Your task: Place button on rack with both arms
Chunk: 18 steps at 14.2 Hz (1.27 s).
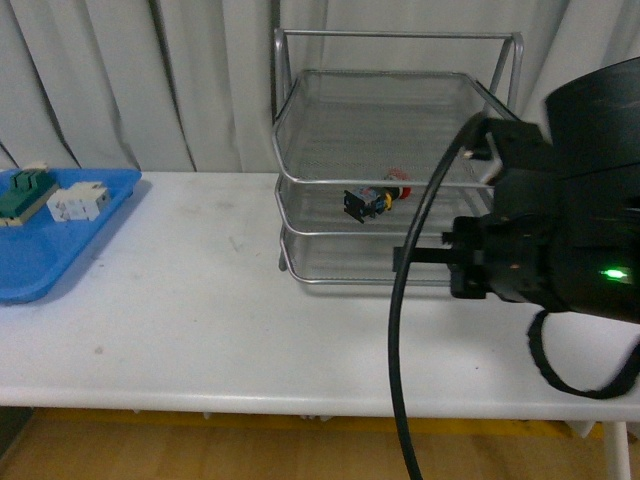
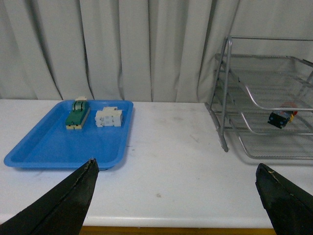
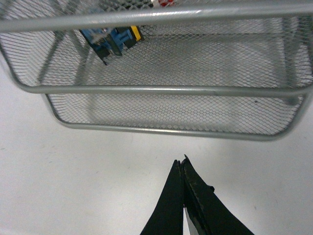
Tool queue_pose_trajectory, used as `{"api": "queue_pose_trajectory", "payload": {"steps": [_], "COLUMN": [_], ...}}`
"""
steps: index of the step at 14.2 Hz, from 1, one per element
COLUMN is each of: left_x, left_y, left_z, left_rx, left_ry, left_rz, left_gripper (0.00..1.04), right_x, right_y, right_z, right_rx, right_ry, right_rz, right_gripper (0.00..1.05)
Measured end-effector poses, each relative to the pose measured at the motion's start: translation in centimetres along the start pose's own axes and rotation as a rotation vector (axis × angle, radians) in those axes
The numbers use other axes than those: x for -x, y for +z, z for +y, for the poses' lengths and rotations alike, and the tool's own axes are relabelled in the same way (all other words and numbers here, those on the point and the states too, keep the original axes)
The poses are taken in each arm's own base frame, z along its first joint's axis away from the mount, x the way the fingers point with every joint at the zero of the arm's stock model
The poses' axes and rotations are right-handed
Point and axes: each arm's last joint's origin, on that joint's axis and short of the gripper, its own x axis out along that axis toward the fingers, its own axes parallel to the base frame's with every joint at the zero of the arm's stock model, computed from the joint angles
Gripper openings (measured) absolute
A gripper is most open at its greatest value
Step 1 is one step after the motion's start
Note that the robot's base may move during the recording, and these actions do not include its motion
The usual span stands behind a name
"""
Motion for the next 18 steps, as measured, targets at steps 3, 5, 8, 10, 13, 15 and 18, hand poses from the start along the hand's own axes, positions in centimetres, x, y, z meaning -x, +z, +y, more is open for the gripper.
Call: {"api": "queue_pose_trajectory", "payload": {"steps": [3, 5, 8, 10, 13, 15, 18], "left_x": [0.0, 0.0, 0.0, 0.0, 0.0, 0.0, 0.0], "left_y": [0.0, 0.0, 0.0, 0.0, 0.0, 0.0, 0.0], "left_z": [0.0, 0.0, 0.0, 0.0, 0.0, 0.0, 0.0], "left_rx": [0.000, 0.000, 0.000, 0.000, 0.000, 0.000, 0.000], "left_ry": [0.000, -0.001, 0.000, 0.000, 0.000, 0.000, 0.000], "left_rz": [0.000, -0.002, 0.000, 0.000, 0.000, 0.000, 0.000], "left_gripper": [0.98, 0.98, 0.98, 0.98, 0.98, 0.98, 0.98], "right_x": [9.1, 12.7, 15.6, 17.2, 18.9, 20.0, 21.2], "right_y": [-0.4, -2.3, -3.7, -4.9, -5.6, -6.3, -6.9], "right_z": [-2.9, -4.4, -5.5, -6.2, -6.5, -7.5, -7.5], "right_rx": [-0.154, -0.060, 0.085, 0.109, 0.120, 0.119, 0.118], "right_ry": [0.074, -0.128, -0.194, -0.204, -0.204, -0.204, -0.209], "right_rz": [-0.204, -0.524, -0.582, -0.565, -0.575, -0.566, -0.573], "right_gripper": [0.15, 0.02, 0.02, 0.02, 0.02, 0.02, 0.02]}}
